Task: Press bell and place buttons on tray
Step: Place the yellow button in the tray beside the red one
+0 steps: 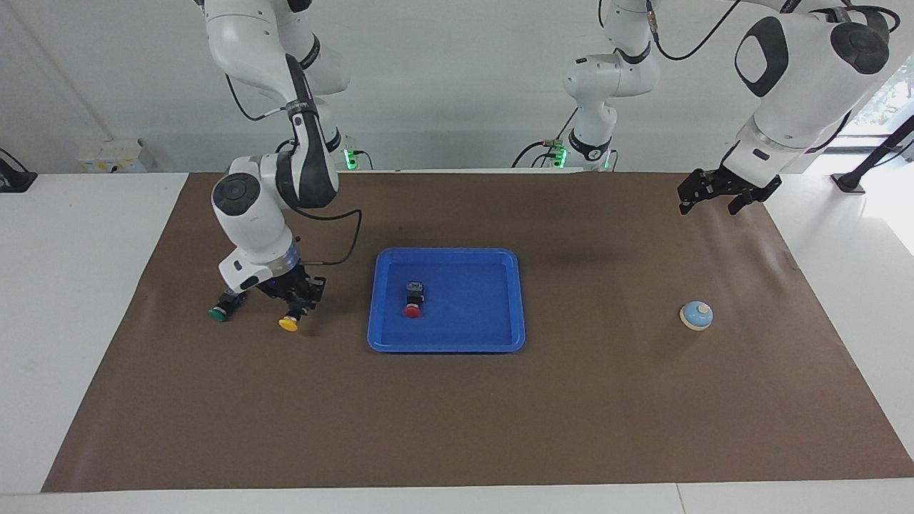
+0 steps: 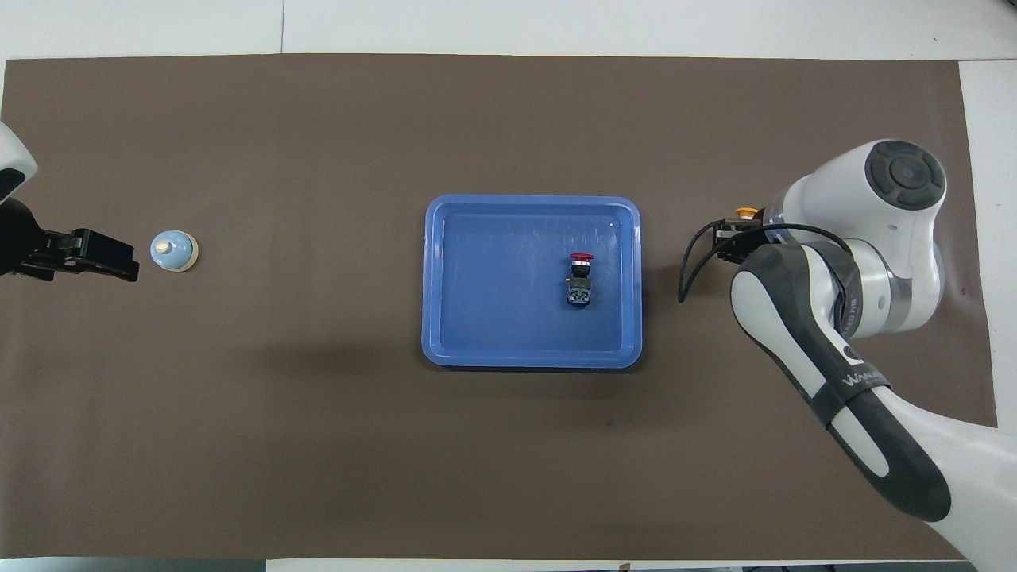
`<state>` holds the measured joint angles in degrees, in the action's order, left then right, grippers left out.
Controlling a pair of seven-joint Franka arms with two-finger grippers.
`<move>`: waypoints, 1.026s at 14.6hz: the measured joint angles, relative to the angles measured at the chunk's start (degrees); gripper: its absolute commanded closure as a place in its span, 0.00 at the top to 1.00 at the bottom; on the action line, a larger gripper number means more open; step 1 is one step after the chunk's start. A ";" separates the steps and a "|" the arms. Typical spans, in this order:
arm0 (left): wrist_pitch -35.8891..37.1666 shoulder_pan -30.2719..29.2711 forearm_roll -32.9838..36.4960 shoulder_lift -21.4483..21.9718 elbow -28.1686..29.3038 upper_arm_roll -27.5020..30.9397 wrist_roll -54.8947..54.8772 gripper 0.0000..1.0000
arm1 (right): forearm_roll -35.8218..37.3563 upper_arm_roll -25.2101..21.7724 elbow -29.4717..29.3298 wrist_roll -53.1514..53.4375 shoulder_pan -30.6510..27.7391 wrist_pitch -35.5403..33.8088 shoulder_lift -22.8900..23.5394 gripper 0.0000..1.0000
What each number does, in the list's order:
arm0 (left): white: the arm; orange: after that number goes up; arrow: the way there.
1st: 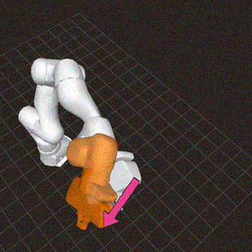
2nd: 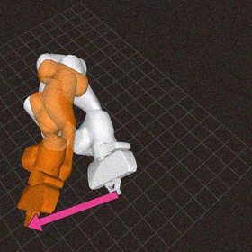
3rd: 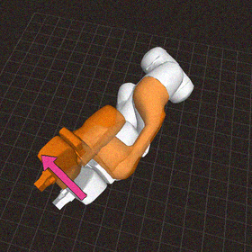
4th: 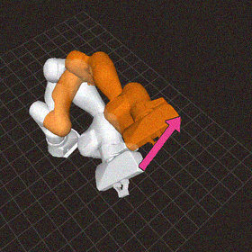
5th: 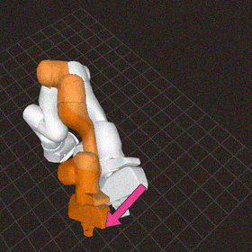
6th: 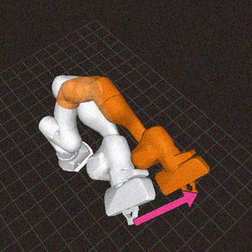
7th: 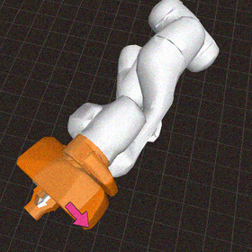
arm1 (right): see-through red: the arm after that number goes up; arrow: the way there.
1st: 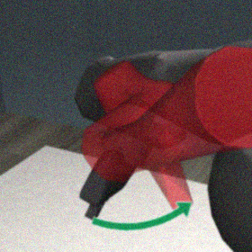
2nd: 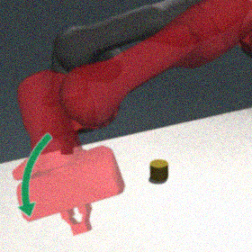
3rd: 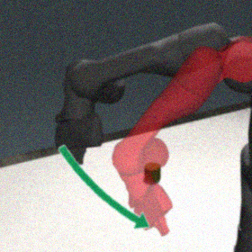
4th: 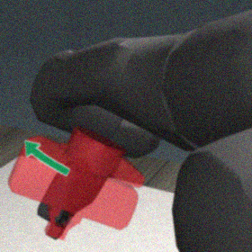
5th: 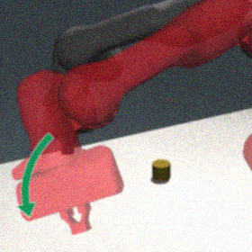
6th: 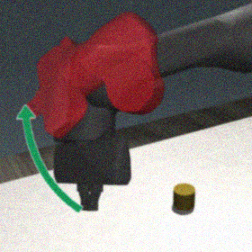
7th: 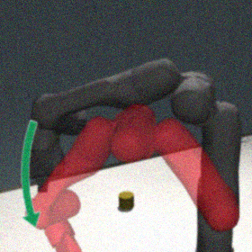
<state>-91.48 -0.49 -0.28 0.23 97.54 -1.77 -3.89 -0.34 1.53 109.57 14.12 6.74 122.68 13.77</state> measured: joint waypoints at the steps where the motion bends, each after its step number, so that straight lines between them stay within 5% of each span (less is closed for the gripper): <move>1: 0.00 0.00 0.00 0.00 0.00 0.00 0.00 1.00 | -0.02 0.08 -3.23 1.31 2.56 -2.68 0.37 0.00; 8: 0.00 0.00 0.00 0.00 0.00 0.01 0.00 1.00 | -0.04 0.30 -15.10 12.46 19.79 -5.49 9.74 0.00; 11: 0.00 0.00 0.00 0.00 0.00 0.01 0.00 1.00 | -0.05 0.27 -18.20 13.25 22.74 -3.59 14.41 0.00; 15: 0.00 0.00 0.00 0.00 0.00 0.01 0.00 1.00 | -0.05 0.32 -15.34 13.21 23.03 1.26 15.66 0.00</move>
<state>-91.49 -0.49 -0.28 0.23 97.54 -1.76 -3.89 -0.40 1.84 94.23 27.33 29.77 123.93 29.43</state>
